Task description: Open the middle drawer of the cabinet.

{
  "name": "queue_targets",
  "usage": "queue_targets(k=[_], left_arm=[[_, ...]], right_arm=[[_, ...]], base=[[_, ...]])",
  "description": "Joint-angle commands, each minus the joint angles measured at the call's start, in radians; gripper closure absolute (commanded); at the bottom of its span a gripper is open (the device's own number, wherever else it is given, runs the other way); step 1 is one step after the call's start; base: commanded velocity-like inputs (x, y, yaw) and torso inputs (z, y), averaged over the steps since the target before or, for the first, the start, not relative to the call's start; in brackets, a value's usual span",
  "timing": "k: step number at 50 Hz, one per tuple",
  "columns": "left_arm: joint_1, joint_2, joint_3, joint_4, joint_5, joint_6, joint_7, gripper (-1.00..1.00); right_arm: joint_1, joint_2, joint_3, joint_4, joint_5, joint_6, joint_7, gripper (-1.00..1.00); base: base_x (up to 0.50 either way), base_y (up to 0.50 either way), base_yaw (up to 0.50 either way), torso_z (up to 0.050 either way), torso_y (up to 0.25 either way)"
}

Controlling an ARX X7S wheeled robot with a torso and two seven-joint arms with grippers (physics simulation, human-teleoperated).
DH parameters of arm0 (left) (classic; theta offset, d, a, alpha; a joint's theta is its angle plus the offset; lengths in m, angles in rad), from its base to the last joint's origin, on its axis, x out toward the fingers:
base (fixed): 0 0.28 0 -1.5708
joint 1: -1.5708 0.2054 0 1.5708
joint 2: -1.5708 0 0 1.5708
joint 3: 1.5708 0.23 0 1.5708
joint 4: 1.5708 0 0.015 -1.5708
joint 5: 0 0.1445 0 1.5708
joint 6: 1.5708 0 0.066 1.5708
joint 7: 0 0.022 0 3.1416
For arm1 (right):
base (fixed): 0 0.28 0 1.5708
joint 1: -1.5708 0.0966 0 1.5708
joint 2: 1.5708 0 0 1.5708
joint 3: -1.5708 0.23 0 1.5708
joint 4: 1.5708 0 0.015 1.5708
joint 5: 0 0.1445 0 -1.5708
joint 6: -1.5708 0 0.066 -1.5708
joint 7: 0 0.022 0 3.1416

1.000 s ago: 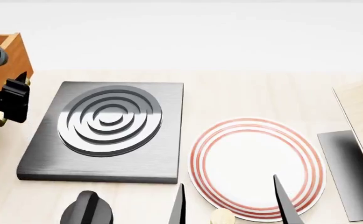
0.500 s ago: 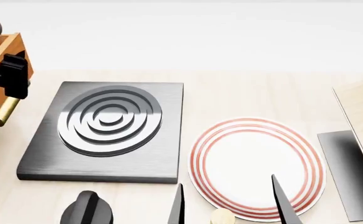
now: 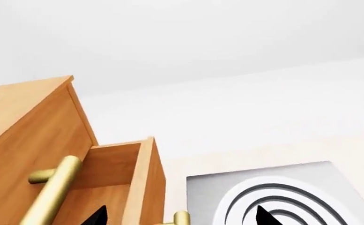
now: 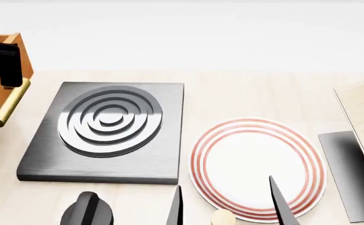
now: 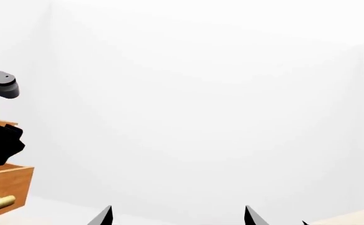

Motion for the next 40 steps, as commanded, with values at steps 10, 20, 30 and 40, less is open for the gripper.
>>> queue_targets(k=[10, 20, 30, 40], left_arm=[[-0.035, 0.089, -0.022, -0.191, 0.054, 0.036, 0.079, -1.00], [-0.055, 0.126, -0.009, -0.281, 0.081, 0.062, 0.119, -1.00], [-0.078, 0.162, 0.002, -0.384, 0.108, 0.082, 0.144, -1.00], [-0.097, 0.197, 0.021, -0.486, 0.135, 0.092, 0.177, -1.00]], right_arm=[[0.009, -0.012, 0.017, 0.017, -0.009, -0.004, -0.021, -1.00], [0.014, -0.007, 0.011, 0.023, -0.007, 0.001, -0.018, -1.00], [0.015, -0.003, 0.004, 0.018, -0.010, 0.007, -0.014, -1.00], [0.015, 0.001, -0.005, 0.023, -0.013, 0.006, -0.009, -1.00]], base=[[0.00, 0.00, 0.00, 0.000, 0.000], [0.00, 0.00, 0.00, 0.000, 0.000], [0.00, 0.00, 0.00, 0.000, 0.000], [0.00, 0.00, 0.00, 0.000, 0.000]])
